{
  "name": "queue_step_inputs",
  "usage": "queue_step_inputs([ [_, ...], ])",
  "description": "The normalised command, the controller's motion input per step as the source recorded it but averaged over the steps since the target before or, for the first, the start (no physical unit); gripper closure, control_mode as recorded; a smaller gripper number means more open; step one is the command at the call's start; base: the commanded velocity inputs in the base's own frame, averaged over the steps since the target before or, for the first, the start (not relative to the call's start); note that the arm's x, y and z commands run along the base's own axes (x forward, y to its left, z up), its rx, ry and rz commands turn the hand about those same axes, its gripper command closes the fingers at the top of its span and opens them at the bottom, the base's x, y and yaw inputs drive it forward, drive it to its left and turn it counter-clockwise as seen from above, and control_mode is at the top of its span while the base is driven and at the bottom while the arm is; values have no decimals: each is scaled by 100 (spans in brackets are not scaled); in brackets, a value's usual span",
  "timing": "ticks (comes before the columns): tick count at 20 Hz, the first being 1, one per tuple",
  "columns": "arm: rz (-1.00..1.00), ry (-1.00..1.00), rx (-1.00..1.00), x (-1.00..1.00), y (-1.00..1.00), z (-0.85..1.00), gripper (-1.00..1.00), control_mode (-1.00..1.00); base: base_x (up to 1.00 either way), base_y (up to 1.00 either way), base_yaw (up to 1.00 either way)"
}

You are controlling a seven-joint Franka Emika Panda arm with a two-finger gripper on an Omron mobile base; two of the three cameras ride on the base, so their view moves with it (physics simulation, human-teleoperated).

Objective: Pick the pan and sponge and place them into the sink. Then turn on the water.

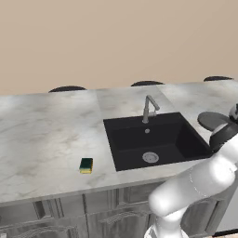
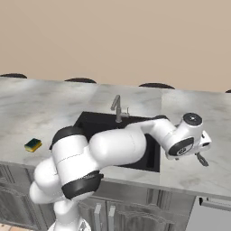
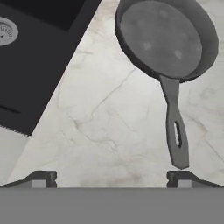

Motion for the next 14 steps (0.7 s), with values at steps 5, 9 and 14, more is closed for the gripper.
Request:
queue_step_inputs([
  [5, 0, 0, 0, 26, -28, -14, -100, -100, 0, 0, 0],
  [9, 0, 2, 0, 30, -25, -18, -100, -100, 0, 0, 0],
  [14, 0, 4, 0, 30, -22, -20, -100, -100, 0, 0, 0],
])
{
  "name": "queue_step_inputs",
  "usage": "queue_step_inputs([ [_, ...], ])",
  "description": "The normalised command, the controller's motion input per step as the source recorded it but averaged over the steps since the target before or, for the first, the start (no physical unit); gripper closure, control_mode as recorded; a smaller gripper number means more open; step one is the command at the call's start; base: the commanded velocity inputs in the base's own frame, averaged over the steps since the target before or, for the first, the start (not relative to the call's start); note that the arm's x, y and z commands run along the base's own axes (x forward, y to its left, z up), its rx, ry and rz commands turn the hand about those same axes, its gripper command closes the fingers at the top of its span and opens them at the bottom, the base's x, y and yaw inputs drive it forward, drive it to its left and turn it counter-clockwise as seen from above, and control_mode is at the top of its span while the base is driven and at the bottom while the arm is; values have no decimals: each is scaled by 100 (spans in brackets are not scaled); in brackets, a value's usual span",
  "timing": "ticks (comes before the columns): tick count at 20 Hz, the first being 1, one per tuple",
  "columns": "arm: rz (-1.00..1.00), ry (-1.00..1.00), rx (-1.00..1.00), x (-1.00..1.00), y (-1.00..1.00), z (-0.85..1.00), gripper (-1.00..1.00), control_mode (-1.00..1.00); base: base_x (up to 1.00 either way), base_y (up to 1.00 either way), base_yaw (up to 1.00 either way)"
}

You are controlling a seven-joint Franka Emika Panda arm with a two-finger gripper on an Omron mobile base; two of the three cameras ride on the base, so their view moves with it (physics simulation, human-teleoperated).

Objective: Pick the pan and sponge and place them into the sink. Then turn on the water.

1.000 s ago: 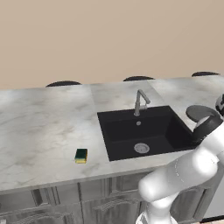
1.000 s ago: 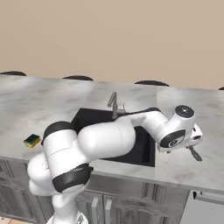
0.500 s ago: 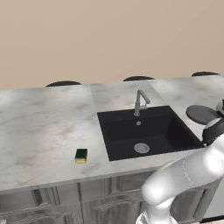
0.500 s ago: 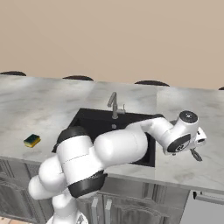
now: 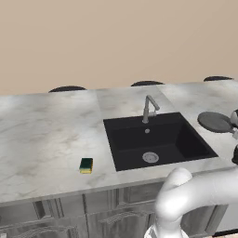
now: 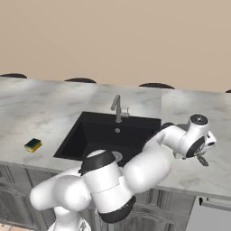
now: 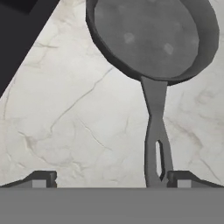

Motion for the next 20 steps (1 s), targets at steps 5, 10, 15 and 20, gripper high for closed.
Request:
queue_step_inputs([
  [5, 0, 2, 0, 25, -21, -17, -100, -100, 0, 0, 0],
  [10, 0, 2, 0, 22, -23, -17, -100, -100, 0, 0, 0],
  [15, 2, 2, 0, 15, -23, -20, -100, -100, 0, 0, 0],
  [20, 2, 2, 0, 16, -21, -21, -100, -100, 0, 0, 0],
])
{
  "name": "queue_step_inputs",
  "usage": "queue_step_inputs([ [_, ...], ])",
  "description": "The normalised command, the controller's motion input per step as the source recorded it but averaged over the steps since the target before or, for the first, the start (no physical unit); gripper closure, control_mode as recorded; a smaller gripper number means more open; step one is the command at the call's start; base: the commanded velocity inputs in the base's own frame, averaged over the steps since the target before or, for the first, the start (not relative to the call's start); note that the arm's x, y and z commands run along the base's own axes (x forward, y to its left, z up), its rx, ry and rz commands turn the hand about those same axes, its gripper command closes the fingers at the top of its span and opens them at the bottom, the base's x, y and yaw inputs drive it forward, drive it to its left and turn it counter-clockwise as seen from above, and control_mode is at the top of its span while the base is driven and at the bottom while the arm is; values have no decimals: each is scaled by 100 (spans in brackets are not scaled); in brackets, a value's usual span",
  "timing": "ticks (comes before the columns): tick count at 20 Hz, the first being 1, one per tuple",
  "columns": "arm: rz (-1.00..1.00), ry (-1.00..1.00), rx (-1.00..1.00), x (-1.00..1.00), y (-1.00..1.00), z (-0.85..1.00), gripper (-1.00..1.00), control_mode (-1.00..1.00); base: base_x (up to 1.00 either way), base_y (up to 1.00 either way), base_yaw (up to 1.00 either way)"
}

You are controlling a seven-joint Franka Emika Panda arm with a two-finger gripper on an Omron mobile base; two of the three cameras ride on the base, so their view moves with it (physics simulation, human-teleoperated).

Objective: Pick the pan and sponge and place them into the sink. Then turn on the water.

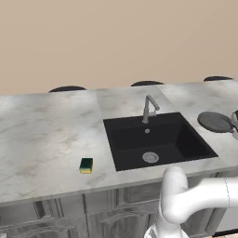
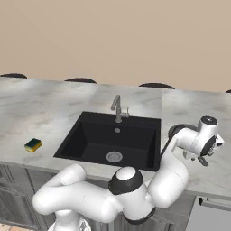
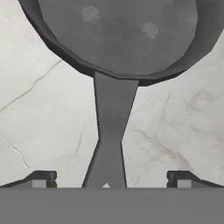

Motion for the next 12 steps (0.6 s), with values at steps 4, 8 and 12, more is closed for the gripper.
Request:
queue_step_inputs([
  [4, 1, 3, 0, 16, -14, -20, -100, -100, 0, 0, 0],
  [8, 0, 5, 0, 20, 0, -26, 100, -100, 0, 0, 0],
  [12, 0, 2, 0, 9, 0, -21, 100, -100, 0, 0, 0],
])
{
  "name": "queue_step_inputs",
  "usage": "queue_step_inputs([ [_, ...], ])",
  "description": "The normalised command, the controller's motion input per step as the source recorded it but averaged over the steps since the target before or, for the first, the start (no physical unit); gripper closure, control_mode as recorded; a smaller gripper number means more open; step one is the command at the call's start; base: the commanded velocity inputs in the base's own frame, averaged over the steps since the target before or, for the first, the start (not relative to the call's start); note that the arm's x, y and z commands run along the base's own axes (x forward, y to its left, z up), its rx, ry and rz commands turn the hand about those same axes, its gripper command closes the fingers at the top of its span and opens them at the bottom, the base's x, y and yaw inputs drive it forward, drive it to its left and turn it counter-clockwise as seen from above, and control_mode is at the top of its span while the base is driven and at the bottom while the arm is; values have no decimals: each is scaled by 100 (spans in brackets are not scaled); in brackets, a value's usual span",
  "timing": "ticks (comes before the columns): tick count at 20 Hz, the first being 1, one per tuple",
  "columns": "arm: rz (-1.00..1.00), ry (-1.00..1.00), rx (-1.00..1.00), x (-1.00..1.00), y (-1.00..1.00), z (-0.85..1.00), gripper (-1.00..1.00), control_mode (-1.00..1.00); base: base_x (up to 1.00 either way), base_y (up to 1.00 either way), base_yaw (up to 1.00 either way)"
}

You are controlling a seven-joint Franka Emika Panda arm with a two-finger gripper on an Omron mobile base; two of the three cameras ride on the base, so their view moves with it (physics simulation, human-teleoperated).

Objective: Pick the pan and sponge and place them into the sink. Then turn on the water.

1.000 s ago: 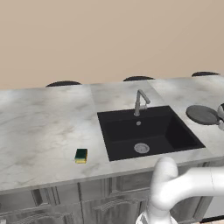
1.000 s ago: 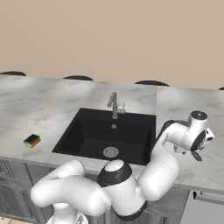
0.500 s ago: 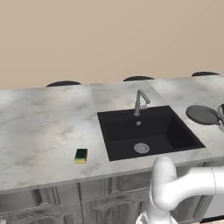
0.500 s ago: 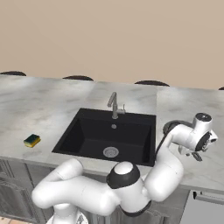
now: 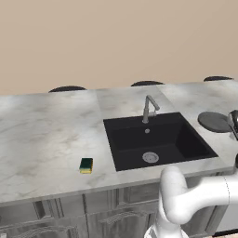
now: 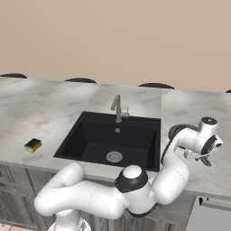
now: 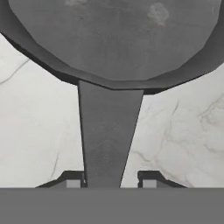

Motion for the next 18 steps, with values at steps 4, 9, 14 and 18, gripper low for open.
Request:
queue_step_inputs([
  [4, 7, 0, 0, 0, 0, -4, 100, -100, 0, 0, 0],
  [9, 17, 0, 0, -18, 16, 11, 100, -100, 0, 0, 0],
  [14, 23, -3, -1, -22, 34, 36, 100, -100, 0, 0, 0],
  [18, 25, -3, -1, -19, 46, 32, 100, -100, 0, 0, 0],
])
